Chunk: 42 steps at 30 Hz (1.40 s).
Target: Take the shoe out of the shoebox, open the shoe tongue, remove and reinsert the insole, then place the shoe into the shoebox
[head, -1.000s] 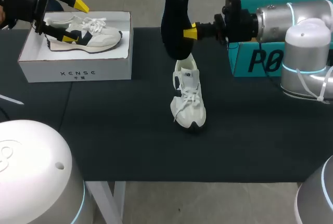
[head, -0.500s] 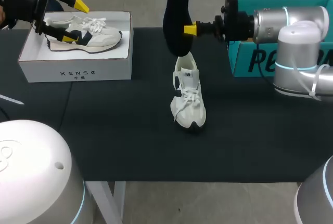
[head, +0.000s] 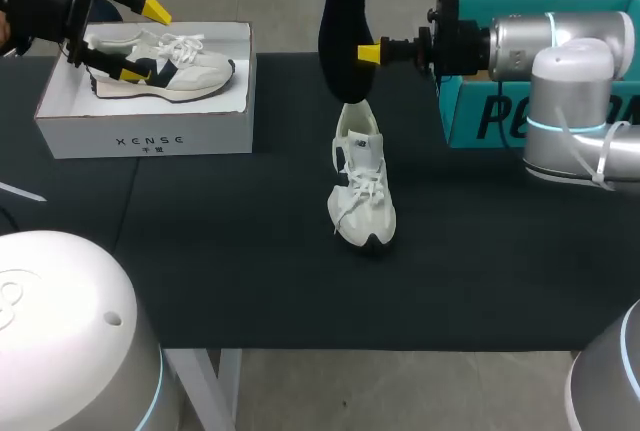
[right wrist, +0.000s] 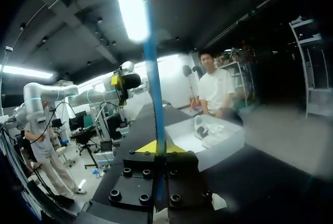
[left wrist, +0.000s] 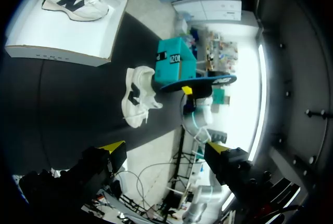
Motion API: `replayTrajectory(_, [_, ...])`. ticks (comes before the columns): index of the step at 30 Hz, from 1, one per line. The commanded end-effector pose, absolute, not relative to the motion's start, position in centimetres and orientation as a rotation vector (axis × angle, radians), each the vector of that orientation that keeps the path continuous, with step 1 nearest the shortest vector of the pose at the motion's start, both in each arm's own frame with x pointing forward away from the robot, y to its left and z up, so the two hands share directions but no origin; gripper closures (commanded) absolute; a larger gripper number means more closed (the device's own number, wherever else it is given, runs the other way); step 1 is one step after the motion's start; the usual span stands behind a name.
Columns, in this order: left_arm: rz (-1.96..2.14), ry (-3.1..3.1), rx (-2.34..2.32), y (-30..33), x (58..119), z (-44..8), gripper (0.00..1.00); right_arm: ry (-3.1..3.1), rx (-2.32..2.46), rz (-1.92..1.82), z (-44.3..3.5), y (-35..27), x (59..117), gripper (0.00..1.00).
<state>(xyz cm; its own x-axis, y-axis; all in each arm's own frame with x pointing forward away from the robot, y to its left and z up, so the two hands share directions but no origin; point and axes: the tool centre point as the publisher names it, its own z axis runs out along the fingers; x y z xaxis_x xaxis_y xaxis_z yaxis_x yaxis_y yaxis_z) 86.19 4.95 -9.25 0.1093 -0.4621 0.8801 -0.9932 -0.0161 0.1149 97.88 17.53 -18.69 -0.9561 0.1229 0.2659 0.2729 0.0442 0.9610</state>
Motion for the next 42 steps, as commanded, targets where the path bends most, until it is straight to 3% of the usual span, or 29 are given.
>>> replayTrajectory(1, [0.842, -1.465, 1.596, 4.9, 86.2, -9.2, 0.0, -2.189, -0.421, -2.057, -18.7, 17.6, 97.8, 1.0])
replayTrajectory(7, [0.842, -1.465, 1.596, 4.9, 86.2, -9.2, 0.0, -2.189, -0.421, -2.057, -18.7, 17.6, 97.8, 1.0])
replayTrajectory(19, [0.842, -1.465, 1.596, 4.9, 86.2, -9.2, 0.0, -1.902, -0.989, -2.17, -20.4, 16.0, 98.9, 1.0])
replayTrajectory(29, [0.842, -1.465, 1.596, 4.9, 86.2, -9.2, 0.0, -2.069, -1.155, -2.005, -25.0, 15.3, 98.9, 1.0])
replayTrajectory(42, [0.842, -1.465, 1.596, 4.9, 86.2, -9.2, 0.0, -2.105, -1.233, -1.832, -25.8, 13.7, 100.2, 1.0])
